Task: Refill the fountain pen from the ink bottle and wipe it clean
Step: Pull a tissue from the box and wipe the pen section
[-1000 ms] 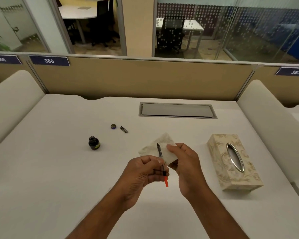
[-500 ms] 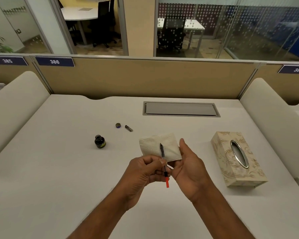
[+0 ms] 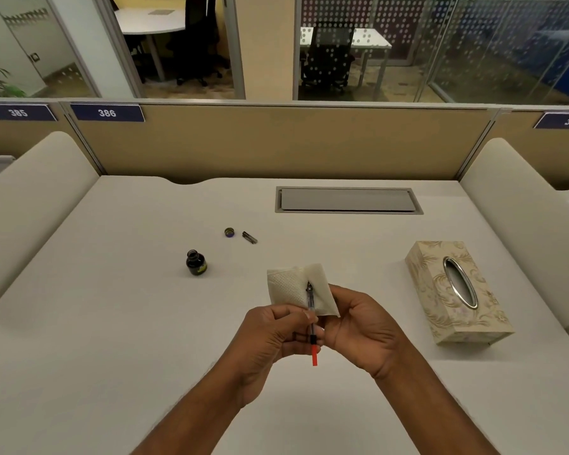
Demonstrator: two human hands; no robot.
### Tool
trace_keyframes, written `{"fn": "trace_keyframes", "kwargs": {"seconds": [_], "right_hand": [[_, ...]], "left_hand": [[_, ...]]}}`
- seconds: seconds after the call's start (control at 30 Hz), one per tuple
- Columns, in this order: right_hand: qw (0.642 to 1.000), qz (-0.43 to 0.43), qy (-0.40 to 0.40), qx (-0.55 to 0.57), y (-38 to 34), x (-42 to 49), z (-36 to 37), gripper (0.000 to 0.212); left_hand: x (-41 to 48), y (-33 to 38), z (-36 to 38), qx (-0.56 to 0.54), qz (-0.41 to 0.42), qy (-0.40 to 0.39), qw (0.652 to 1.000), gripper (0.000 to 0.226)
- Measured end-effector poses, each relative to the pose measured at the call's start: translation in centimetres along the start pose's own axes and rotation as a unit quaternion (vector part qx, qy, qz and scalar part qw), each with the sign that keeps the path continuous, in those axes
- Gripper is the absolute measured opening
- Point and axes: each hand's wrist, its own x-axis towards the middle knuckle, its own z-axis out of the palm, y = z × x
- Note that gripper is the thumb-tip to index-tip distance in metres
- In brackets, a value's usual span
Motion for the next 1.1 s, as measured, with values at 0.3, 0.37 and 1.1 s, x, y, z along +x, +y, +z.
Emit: {"fn": "trace_keyframes", "kwargs": {"seconds": [0.3,0.37,1.1], "right_hand": [[0.999,0.026,-0.026,0.024,0.8,0.1,0.0,0.056],[0.999,0.025,-0.019,0.007,1.1,0.1,-0.2,0.055],[0.999,0.027,0.031,0.021,2.4,0.1,0.7,0.042]], "left_hand": [[-0.7,-0.4,-0.4,-0.005,0.002,0.019,1.000,0.019],[-0.8,-0.4,-0.5,-0.008,0.003,0.020,1.000,0.019],[-1.6,-1.1,-0.8,-0.022,-0.021,0.014,0.999,0.018]]}}
